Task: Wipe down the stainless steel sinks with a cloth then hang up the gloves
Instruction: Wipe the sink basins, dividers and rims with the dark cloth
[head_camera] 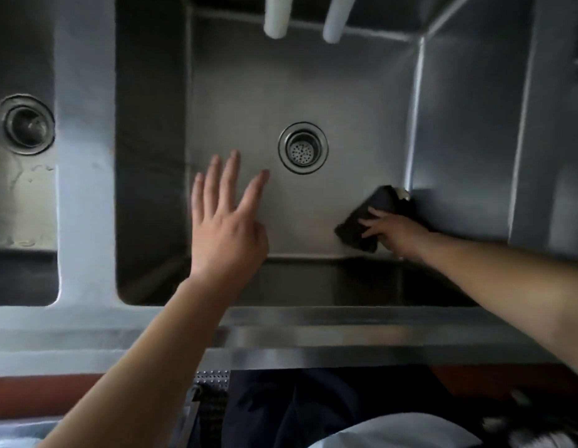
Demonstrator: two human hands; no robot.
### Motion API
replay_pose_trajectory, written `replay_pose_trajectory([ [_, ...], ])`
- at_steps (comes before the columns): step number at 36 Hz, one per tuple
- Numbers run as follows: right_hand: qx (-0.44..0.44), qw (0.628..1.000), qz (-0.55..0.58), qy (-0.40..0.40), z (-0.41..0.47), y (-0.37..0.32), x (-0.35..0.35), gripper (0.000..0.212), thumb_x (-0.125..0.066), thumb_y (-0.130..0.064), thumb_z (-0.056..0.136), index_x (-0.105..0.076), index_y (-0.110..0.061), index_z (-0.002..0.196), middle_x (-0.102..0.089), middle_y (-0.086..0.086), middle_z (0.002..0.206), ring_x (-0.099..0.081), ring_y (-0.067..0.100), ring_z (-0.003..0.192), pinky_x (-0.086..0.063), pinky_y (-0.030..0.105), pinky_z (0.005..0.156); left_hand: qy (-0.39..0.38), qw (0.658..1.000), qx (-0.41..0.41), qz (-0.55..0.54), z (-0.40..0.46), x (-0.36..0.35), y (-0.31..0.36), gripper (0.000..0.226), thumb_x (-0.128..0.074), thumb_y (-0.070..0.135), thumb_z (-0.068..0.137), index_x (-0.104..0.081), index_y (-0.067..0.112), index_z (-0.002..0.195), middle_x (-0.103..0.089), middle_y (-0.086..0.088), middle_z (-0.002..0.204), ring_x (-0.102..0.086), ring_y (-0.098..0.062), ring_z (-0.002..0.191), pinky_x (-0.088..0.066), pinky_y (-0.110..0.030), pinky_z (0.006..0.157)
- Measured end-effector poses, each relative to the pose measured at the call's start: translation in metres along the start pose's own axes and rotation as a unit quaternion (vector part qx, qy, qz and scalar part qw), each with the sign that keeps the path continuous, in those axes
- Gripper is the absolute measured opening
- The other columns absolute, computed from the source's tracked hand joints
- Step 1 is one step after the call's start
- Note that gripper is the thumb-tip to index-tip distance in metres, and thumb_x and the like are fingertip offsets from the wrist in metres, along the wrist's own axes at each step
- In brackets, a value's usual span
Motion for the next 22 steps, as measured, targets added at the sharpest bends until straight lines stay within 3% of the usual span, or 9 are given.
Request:
replay_pose_trajectory([
  [2, -0.075, 0.996, 0.054, 0.019, -0.008, 0.007, -0.005, 0.038, -0.053, 0.002, 0.094, -0.062, -0.009, 0.130, -0.038, 0.012, 0.154, -0.023, 0.032, 0.149, -0.016, 0.029, 0.119, -0.122, 0.992, 0.003, -0.016, 0.013, -0.026, 0.014, 0.075, -0.051, 0.014, 0.081, -0.032, 0.030, 0.152, -0.003, -0.007, 0.167, 0.005, -0.030, 0.153, 0.005, -0.046, 0.123],
  [4, -0.142, 0.980, 0.122, 0.061, -0.008, 0.001, -0.012, 0.042, -0.052, -0.004, 0.096, -0.057, -0.013, 0.137, -0.039, 0.011, 0.155, -0.030, 0.030, 0.146, -0.019, 0.030, 0.118, -0.222, 0.972, 0.072, -0.039, 0.028, -0.050, 0.010, 0.072, -0.049, 0.013, 0.085, -0.030, 0.033, 0.152, -0.003, -0.003, 0.167, 0.006, -0.026, 0.153, 0.005, -0.043, 0.124],
  [6, -0.175, 0.960, 0.178, 0.126, -0.007, -0.011, -0.020, 0.040, -0.054, -0.010, 0.097, -0.058, -0.015, 0.136, -0.048, 0.011, 0.149, -0.040, 0.029, 0.140, -0.024, 0.025, 0.112, -0.274, 0.950, 0.146, -0.041, 0.040, -0.068, -0.003, 0.063, -0.046, 0.015, 0.090, -0.036, 0.031, 0.149, -0.016, -0.006, 0.164, -0.007, -0.027, 0.152, -0.006, -0.040, 0.124],
  [9, -0.189, 0.956, 0.189, 0.123, -0.005, -0.026, -0.032, 0.035, -0.054, -0.020, 0.097, -0.063, -0.023, 0.131, -0.057, 0.008, 0.141, -0.051, 0.029, 0.130, -0.035, 0.026, 0.102, -0.275, 0.940, 0.204, -0.008, 0.054, -0.082, -0.031, 0.049, -0.045, 0.017, 0.091, -0.053, 0.022, 0.139, -0.049, -0.013, 0.145, -0.043, -0.034, 0.135, -0.037, -0.042, 0.113],
  [11, -0.185, 0.958, 0.202, 0.090, -0.002, -0.030, -0.029, 0.031, -0.055, -0.021, 0.095, -0.067, -0.024, 0.124, -0.063, 0.008, 0.132, -0.056, 0.029, 0.123, -0.040, 0.027, 0.097, -0.281, 0.937, 0.205, 0.012, 0.056, -0.090, -0.051, 0.044, -0.042, 0.018, 0.094, -0.056, 0.018, 0.136, -0.056, -0.015, 0.139, -0.052, -0.037, 0.126, -0.045, -0.042, 0.105],
  [16, -0.162, 0.958, 0.235, 0.019, 0.007, -0.045, -0.018, 0.023, -0.059, -0.022, 0.089, -0.073, -0.025, 0.107, -0.071, 0.002, 0.110, -0.063, 0.024, 0.104, -0.040, 0.023, 0.080, -0.305, 0.921, 0.240, -0.044, 0.046, -0.110, -0.094, 0.044, -0.050, 0.015, 0.093, -0.057, 0.020, 0.136, -0.053, -0.014, 0.143, -0.050, -0.035, 0.130, -0.040, -0.039, 0.109],
  [20, -0.094, 0.968, 0.231, -0.027, 0.037, -0.097, -0.029, 0.023, -0.060, -0.031, 0.087, -0.074, -0.031, 0.106, -0.073, -0.003, 0.104, -0.064, 0.018, 0.099, -0.048, 0.027, 0.087, -0.326, 0.903, 0.262, -0.100, 0.042, -0.121, -0.099, 0.051, -0.057, 0.003, 0.087, -0.057, 0.015, 0.137, -0.051, -0.014, 0.147, -0.046, -0.032, 0.135, -0.036, -0.039, 0.114],
  [22, -0.062, 0.948, 0.310, -0.028, 0.058, -0.124, -0.033, 0.026, -0.063, -0.023, 0.090, -0.073, -0.027, 0.114, -0.073, 0.001, 0.110, -0.062, 0.014, 0.095, -0.045, 0.024, 0.084, -0.318, 0.909, 0.251, -0.099, 0.042, -0.126, -0.098, 0.052, -0.056, -0.001, 0.087, -0.056, 0.010, 0.138, -0.050, -0.016, 0.147, -0.045, -0.032, 0.136, -0.034, -0.039, 0.115],
])
Point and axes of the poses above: each hand's wrist, its own z-axis towards the middle knuckle, its own x-axis out of the back of the hand, y = z × x, the point moved 3 cm from there along z, towards the middle knuckle
